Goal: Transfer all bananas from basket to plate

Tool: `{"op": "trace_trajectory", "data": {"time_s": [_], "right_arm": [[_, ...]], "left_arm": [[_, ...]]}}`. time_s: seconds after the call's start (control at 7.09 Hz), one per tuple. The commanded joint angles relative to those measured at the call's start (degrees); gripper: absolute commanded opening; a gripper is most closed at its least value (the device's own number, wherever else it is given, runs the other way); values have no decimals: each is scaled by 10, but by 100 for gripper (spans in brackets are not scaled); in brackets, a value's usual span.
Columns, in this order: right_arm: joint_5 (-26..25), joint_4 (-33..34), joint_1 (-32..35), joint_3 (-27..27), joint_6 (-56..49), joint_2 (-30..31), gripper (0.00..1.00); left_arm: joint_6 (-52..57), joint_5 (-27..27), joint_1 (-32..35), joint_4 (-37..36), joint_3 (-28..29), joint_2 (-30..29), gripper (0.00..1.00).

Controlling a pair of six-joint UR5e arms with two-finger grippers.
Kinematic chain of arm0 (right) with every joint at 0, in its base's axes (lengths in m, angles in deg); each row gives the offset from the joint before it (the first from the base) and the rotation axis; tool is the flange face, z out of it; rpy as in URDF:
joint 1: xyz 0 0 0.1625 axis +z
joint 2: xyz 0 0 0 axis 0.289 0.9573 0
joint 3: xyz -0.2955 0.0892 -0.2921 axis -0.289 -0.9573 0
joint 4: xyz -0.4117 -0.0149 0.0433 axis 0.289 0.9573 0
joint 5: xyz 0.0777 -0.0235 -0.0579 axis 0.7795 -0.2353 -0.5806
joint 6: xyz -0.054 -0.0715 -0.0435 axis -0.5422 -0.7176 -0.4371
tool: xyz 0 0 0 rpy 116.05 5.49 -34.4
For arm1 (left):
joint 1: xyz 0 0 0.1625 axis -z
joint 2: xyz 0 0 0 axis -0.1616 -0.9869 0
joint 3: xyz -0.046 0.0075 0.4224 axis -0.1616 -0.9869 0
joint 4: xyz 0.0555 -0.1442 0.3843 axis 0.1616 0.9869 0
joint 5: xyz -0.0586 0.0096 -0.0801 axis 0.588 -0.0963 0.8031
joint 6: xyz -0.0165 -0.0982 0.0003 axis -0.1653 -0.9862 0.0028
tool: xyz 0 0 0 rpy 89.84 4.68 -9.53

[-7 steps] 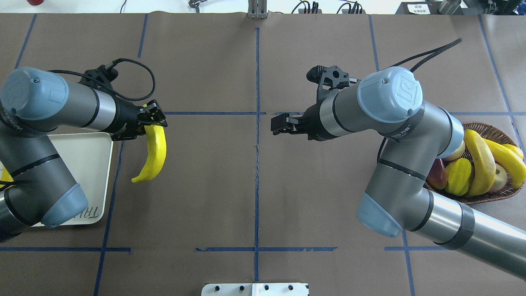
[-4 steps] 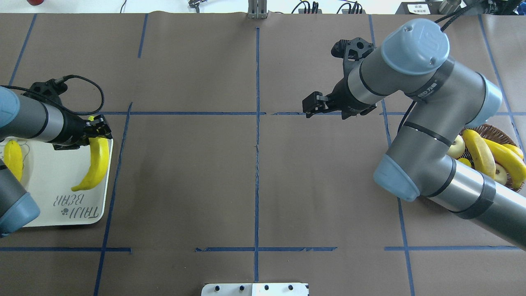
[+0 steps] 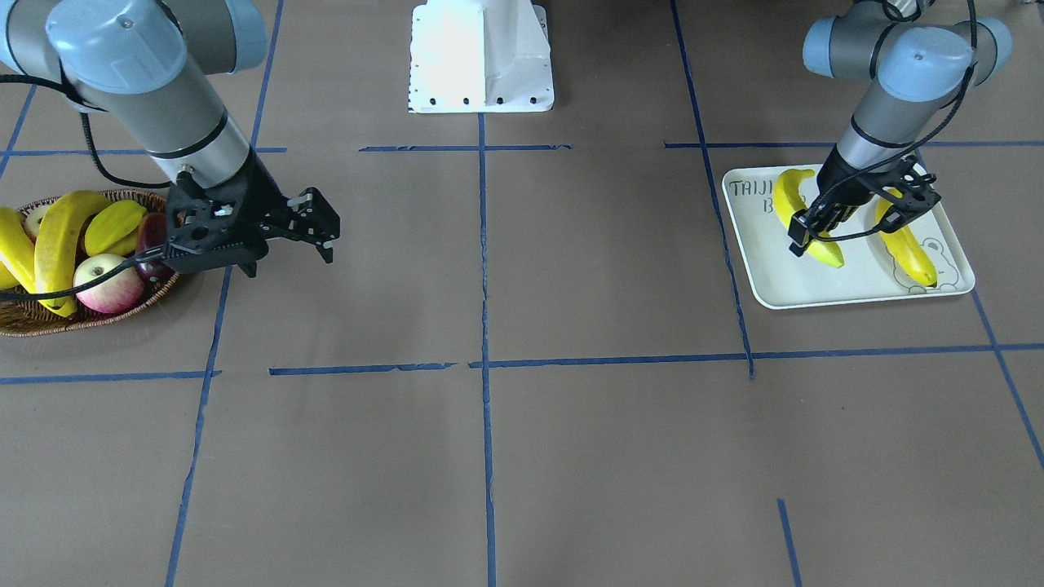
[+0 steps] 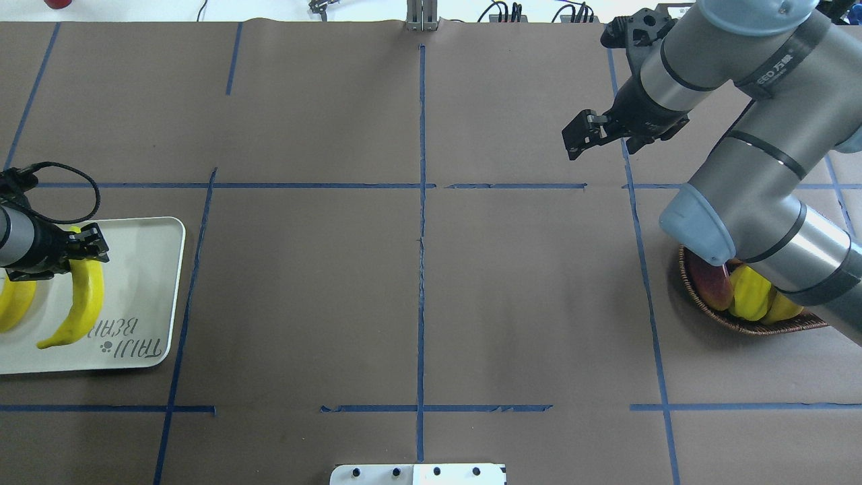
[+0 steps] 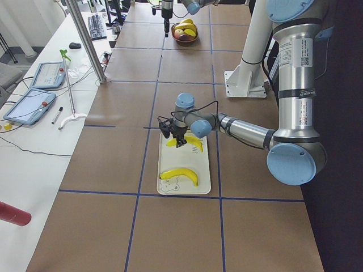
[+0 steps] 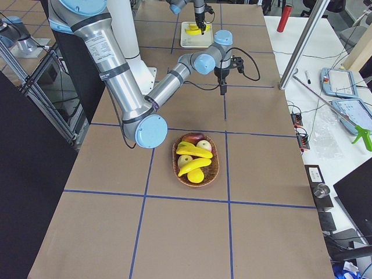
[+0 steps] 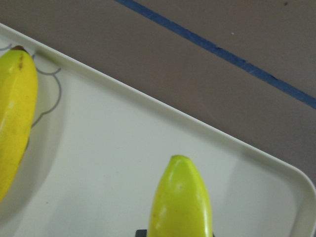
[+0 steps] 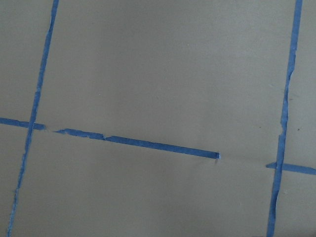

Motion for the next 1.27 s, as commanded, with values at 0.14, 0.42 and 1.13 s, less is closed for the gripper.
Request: {"op": "trace_trajectory", "data": {"time_s": [0.14, 0.42, 1.13], "right_arm": [[6, 14, 16, 0, -35, 1, 100], [6, 14, 16, 0, -35, 1, 100], [6, 14, 20, 4, -39, 5, 100]], "left_arm": [[55, -1, 19, 2, 17, 20, 0], [56, -1, 27, 58, 68, 13, 2], [56, 0, 47, 73, 93, 11, 8]]}}
